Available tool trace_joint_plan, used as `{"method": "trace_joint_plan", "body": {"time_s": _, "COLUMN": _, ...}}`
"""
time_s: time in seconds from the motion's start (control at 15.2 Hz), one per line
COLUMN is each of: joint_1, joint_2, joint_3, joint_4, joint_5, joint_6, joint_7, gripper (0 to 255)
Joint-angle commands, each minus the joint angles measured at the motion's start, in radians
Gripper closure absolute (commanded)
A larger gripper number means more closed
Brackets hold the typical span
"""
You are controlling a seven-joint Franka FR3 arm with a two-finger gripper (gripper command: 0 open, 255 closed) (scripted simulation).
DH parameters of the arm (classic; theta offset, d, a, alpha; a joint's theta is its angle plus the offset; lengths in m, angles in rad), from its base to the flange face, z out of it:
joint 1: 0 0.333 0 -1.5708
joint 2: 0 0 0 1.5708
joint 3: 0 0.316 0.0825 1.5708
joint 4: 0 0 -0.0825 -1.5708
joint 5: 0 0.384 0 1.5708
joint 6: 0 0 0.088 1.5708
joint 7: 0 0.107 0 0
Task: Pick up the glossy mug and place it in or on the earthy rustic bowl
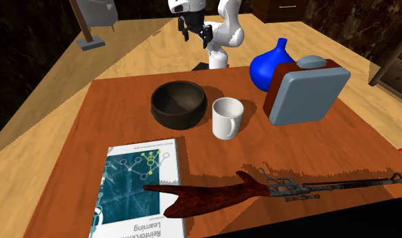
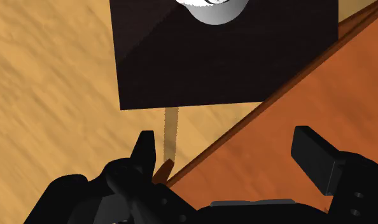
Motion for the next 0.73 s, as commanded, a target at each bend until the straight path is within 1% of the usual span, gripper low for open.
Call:
{"method": "trace_joint_plan", "body": {"time_s": 0.0, "joint_1": 0.0, "joint_2": 0.0, "joint_3": 0.0, "joint_4": 0.0, "joint_5": 0.0, "joint_6": 0.0, "joint_7": 0.0, "gripper": 0}}
{"method": "trace_joint_plan", "body": {"time_s": 0.33, "joint_1": 0.011, "joint_2": 0.115, "joint_3": 0.072, "joint_4": 0.061, "joint_5": 0.095, "joint_6": 0.093, "joint_7": 0.146, "gripper": 0}}
{"method": "trace_joint_plan", "body": {"time_s": 0.66, "joint_1": 0.015, "joint_2": 0.246, "joint_3": 0.138, "joint_4": 0.149, "joint_5": 0.16, "joint_6": 0.183, "joint_7": 0.282, "gripper": 0}}
